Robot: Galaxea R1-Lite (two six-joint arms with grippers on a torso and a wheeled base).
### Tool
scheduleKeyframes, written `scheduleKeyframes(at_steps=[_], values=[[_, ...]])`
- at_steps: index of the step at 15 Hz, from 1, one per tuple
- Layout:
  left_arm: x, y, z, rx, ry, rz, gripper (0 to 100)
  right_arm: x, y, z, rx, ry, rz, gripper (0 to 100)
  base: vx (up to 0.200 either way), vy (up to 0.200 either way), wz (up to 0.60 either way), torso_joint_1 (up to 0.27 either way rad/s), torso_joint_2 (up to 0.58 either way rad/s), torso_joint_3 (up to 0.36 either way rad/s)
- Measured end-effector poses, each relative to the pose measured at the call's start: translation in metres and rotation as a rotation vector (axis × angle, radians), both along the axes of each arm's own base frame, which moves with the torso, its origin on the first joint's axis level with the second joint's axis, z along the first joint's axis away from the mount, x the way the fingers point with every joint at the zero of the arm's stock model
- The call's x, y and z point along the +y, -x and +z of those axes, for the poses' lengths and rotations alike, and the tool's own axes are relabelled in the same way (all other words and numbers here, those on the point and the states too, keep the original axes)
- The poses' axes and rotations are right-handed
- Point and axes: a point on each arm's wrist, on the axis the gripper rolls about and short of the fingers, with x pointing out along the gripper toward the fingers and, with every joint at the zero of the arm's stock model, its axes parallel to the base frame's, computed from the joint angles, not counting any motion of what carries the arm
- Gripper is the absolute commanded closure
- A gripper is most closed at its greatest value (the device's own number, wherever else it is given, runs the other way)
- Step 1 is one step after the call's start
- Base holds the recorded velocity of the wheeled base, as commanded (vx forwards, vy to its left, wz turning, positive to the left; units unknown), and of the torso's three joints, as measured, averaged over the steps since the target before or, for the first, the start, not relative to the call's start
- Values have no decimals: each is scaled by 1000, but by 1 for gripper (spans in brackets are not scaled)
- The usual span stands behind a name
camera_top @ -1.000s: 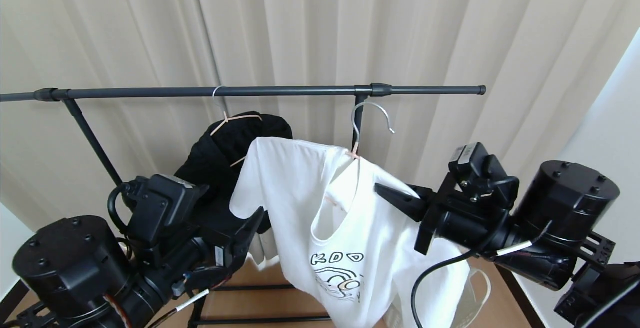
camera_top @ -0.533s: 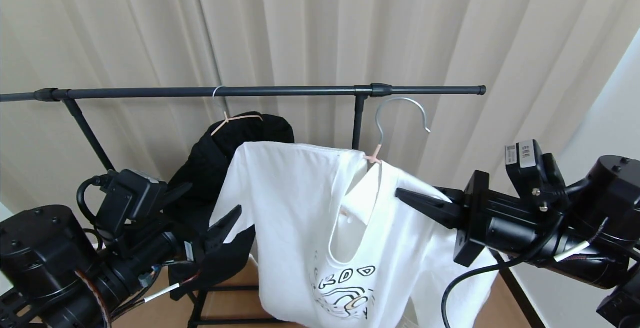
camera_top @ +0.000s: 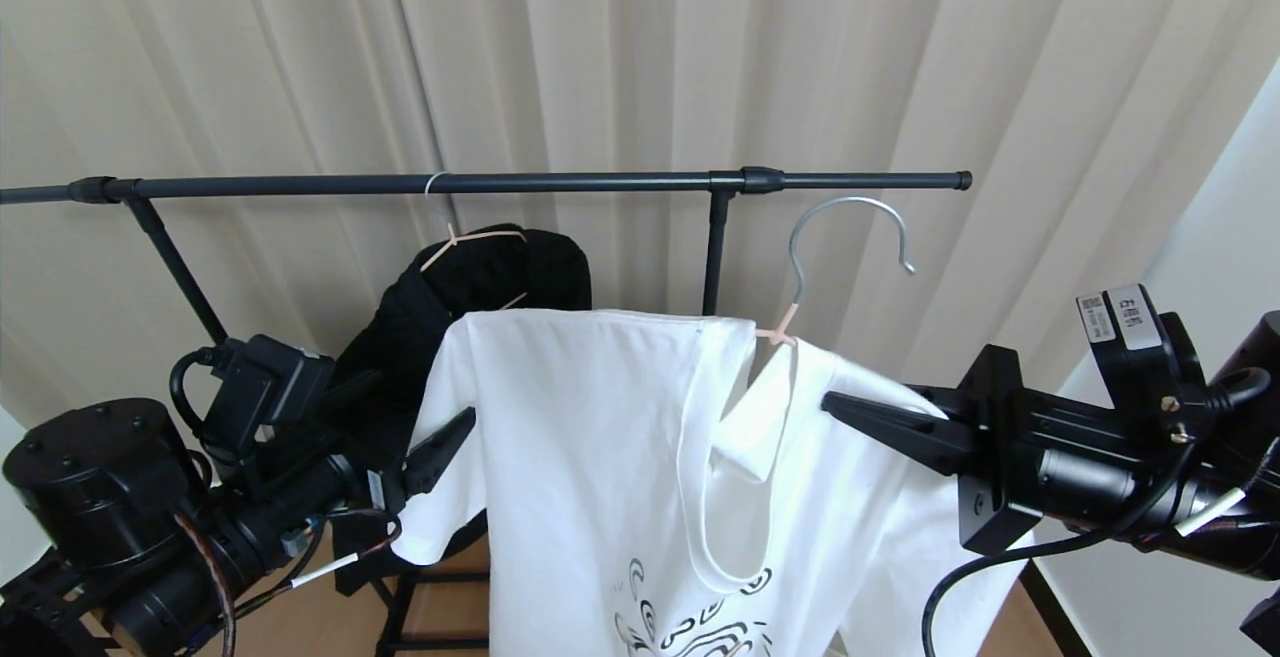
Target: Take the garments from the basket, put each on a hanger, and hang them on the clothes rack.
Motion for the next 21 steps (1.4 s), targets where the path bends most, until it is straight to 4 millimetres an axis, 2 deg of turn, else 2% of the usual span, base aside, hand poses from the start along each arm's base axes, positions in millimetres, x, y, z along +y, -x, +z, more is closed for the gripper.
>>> scheduleKeyframes(at_steps=[5, 11, 21], values=[[3, 3, -5, 23, -6, 12, 100, -3, -1, 1, -3, -2, -16, 100, 0, 0, 0, 0, 0, 0], [17, 7, -10, 56, -1, 71, 100, -6, -3, 2, -8, -4, -28, 100, 0, 0, 0, 0, 0, 0], [19, 11, -14, 80, -5, 79, 100, -7, 0, 6, -9, -17, -27, 100, 0, 0, 0, 0, 0, 0]])
